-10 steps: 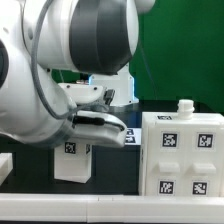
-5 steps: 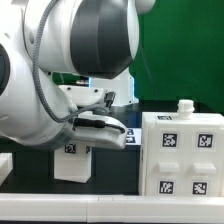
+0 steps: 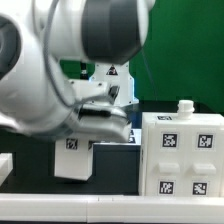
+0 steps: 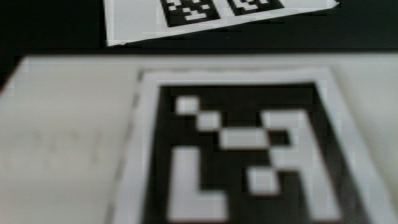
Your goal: Assemble cabinet
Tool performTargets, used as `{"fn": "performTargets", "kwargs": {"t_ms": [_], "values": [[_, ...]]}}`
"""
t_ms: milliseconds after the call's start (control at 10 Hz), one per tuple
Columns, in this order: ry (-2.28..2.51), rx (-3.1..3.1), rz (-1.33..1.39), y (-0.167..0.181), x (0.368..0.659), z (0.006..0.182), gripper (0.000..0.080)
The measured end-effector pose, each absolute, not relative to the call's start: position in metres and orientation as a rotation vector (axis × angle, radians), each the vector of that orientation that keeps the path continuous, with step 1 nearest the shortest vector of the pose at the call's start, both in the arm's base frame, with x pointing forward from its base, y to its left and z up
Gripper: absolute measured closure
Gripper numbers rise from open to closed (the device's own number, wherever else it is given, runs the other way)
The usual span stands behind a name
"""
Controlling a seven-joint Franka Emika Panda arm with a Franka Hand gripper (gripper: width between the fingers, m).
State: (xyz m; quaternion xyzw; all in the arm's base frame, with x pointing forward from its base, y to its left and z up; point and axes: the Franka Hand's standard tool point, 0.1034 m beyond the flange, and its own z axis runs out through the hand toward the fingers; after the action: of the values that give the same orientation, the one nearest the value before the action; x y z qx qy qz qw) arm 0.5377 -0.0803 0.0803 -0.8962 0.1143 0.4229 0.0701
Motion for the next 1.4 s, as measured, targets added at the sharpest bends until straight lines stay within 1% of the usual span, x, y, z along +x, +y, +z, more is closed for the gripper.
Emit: {"fn": "performTargets", "kwargs": {"t_ms": [100,200,300,400,500,600,700,800,900,1000,1100,1200,1300,1400], "values": [[0.319,-2.771,1.115,-0.076,0.546,0.093,0.0245],[0.262,-2.838,0.983,-0.067,0.546,0.117,0.0245],[0.199,-2.91,0.84,-0.059,0.544,0.136,0.0245],[0.193,-2.936,0.752,-0.057,0.544,0.139,0.0244],[0.201,-2.978,0.614,-0.059,0.552,0.136,0.0244],[0.205,-3.004,0.512,-0.059,0.552,0.136,0.0244],[0.203,-3.026,0.409,-0.057,0.557,0.141,0.0244],[0.18,-3.047,0.265,-0.048,0.569,0.158,0.0244],[0.161,-3.067,0.044,-0.039,0.578,0.177,0.0243],[0.207,-3.066,-0.151,-0.024,0.578,0.189,0.0243],[0.261,-3.052,-0.345,-0.007,0.576,0.192,0.0243],[0.275,-3.04,-0.483,0.003,0.567,0.185,0.0243],[0.26,-3.04,-0.536,0.0,0.565,0.182,0.0243],[0.256,-3.031,-0.625,0.0,0.569,0.184,0.0243]]}}
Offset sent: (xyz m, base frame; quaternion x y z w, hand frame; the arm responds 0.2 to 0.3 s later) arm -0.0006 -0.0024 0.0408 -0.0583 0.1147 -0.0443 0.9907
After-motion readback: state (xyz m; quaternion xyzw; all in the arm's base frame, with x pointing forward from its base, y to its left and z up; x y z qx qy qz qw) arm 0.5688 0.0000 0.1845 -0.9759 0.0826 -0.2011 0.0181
